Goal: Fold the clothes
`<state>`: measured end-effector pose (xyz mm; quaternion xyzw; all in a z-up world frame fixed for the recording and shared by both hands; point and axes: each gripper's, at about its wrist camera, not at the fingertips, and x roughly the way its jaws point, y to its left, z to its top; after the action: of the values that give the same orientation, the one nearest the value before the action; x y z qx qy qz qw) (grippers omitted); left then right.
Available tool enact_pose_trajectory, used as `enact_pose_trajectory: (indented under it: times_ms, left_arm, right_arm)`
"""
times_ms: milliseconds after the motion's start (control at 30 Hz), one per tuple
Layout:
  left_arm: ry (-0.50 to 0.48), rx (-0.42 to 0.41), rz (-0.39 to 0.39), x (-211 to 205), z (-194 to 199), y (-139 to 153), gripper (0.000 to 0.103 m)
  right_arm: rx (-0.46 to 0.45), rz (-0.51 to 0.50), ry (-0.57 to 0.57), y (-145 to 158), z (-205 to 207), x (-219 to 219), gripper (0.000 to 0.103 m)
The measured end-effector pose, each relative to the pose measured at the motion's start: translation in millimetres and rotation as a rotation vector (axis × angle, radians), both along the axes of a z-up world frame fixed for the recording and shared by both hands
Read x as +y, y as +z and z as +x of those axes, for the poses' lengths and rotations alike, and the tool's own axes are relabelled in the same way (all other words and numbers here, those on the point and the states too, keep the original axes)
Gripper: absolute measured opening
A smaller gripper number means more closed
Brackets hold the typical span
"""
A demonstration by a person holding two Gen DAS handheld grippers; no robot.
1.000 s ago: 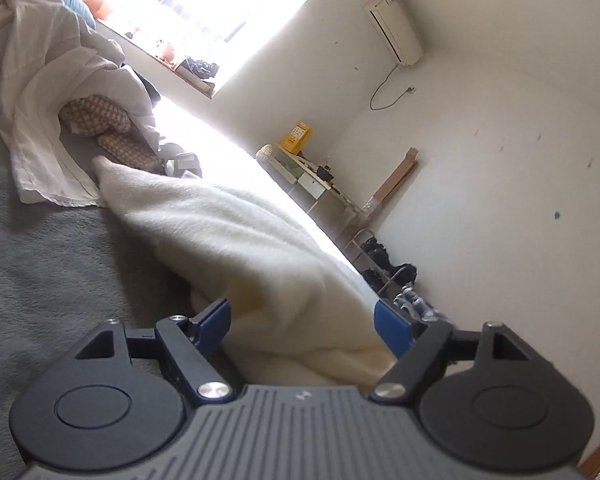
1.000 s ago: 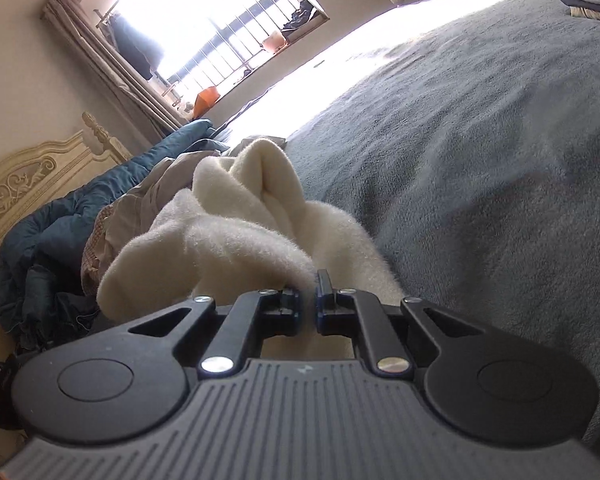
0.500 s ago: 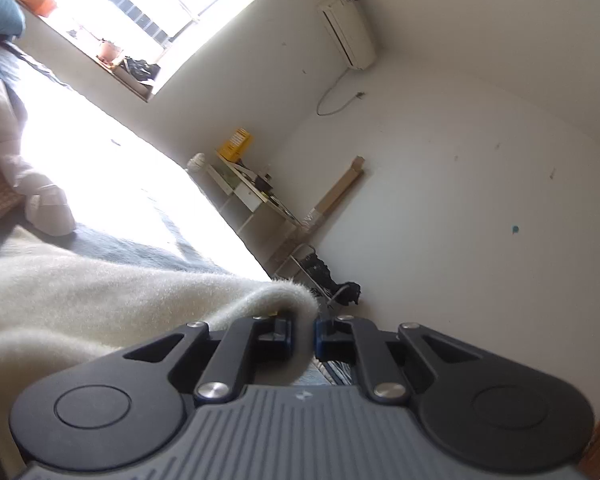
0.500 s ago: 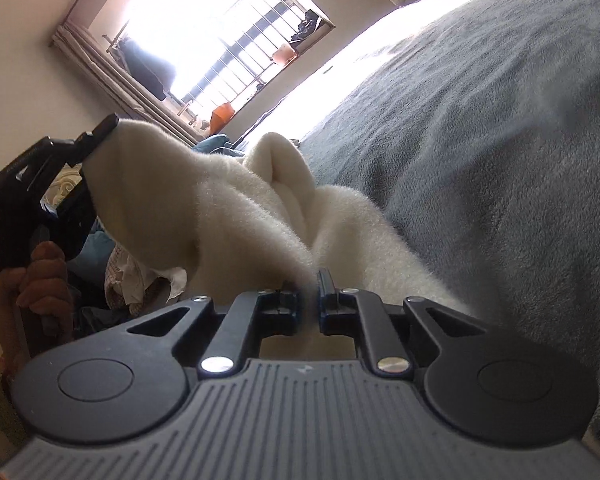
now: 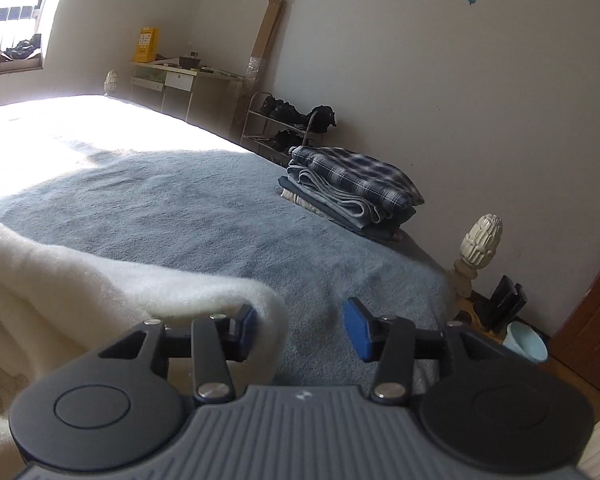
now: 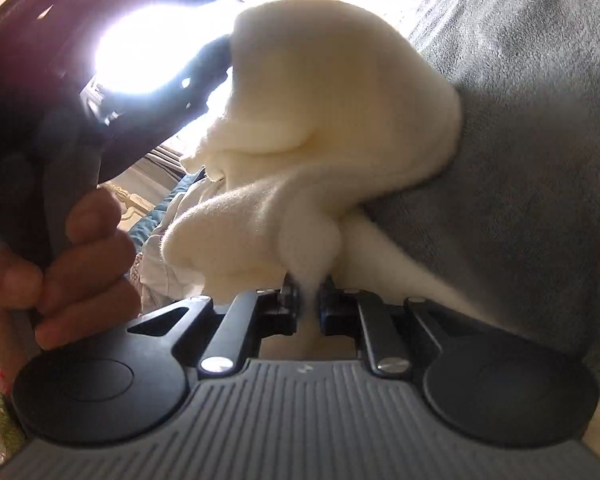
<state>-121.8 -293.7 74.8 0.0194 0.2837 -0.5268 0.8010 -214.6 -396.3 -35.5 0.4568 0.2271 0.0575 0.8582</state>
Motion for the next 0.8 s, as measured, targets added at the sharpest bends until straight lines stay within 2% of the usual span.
enact_pose_trajectory:
  times_ms: [67, 167, 300, 367, 500, 600, 667, 733, 800]
  left_arm:
    - [0.01, -0.029, -0.005, 14, -3, 12, 0.058]
    - [0.032, -0.069, 0.004, 34, -12, 30, 0.075]
    - [0.082, -0.092, 0.048, 56, -16, 44, 0.081]
    - [0.111, -0.105, 0.075, 67, -17, 46, 0.084]
    - [0.16, -0.134, 0.114, 88, -14, 43, 0.084]
    - [0.141, -0.152, 0.16, 98, -12, 30, 0.086]
    - [0.121, -0.142, 0.193, 102, -9, 19, 0.086]
    - [0.112, -0.147, 0.205, 104, -8, 12, 0.086]
    - [0.098, -0.191, 0.212, 105, -11, 9, 0.086]
  right_arm:
    - [-0.001, -0.003, 0.002, 0, 0, 0, 0.01]
    - [0.001, -0.019, -0.001, 2, -2, 1, 0.01]
    - [0.01, -0.092, -0.004, 12, -12, -1, 0.016]
    - [0.011, -0.16, -0.018, 22, -22, -5, 0.025]
    - [-0.024, -0.314, -0.055, 56, -37, -14, 0.032]
    - [-0.096, -0.401, -0.057, 89, -30, -25, 0.052]
    - [-0.13, -0.459, -0.04, 114, -15, -26, 0.069]
    - [-0.154, -0.524, 0.006, 136, 6, -24, 0.083]
    - [-0.143, -0.592, 0.074, 153, 44, -17, 0.088]
